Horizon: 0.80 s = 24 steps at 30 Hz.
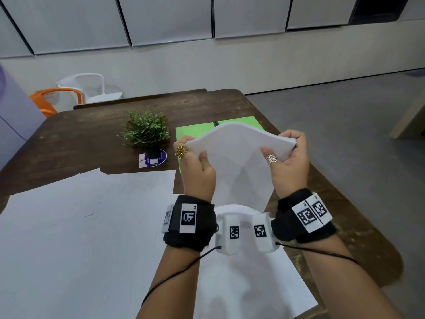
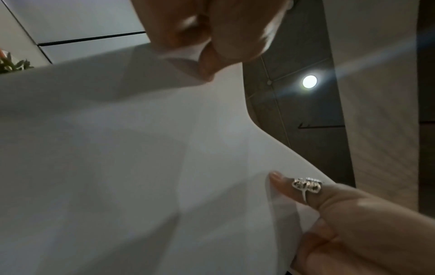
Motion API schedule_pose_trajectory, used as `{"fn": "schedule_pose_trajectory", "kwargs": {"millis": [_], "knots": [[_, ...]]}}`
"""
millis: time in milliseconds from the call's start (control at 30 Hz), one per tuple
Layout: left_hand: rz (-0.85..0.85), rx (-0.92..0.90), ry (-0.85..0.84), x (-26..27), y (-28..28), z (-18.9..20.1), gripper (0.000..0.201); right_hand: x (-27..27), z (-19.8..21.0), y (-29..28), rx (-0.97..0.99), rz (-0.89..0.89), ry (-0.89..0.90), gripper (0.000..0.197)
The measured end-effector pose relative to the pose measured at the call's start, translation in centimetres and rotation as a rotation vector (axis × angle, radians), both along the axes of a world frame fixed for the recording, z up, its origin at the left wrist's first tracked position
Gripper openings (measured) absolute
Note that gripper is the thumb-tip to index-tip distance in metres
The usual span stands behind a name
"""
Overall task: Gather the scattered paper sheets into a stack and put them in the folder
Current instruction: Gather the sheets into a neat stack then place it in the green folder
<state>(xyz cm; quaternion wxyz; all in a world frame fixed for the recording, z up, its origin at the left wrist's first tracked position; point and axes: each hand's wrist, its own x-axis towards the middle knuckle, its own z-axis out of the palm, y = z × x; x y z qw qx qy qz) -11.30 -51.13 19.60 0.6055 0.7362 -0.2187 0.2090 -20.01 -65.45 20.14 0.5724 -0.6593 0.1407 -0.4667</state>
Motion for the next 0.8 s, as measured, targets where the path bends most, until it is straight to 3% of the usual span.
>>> {"fn": "schedule_pose_trajectory", "kwargs": {"millis": [167, 333, 400, 500, 633, 800], "knots": [[0.095, 0.022, -0.03, -0.3, 0.2, -2.3, 0.02, 0.1, -1.7, 0.6, 0.002, -0.019, 0.119, 0.039], [0.034, -0.021, 0.13, 0.9, 1.2, -6.5, 0.041, 0.1, -4.3, 0.3, 0.016, 0.085, 0.198, 0.055], [0.005, -0.036, 0.202, 1.4, 1.7, -8.2, 0.049, 0.1, -5.4, -0.3, 0.111, 0.128, 0.216, 0.061], [-0.032, -0.05, 0.303, 1.4, 1.8, -10.0, 0.042, 0.1, -7.6, -0.6, 0.271, 0.193, 0.278, 0.05], [0.038, -0.045, 0.342, 1.5, 0.7, -10.4, 0.039, 1.2, -8.6, -0.2, 0.321, 0.136, 0.302, 0.04], [0.049, -0.062, 0.333, 1.2, 0.5, -10.0, 0.035, 1.1, -8.7, -0.5, 0.351, 0.146, 0.257, 0.048]]}}
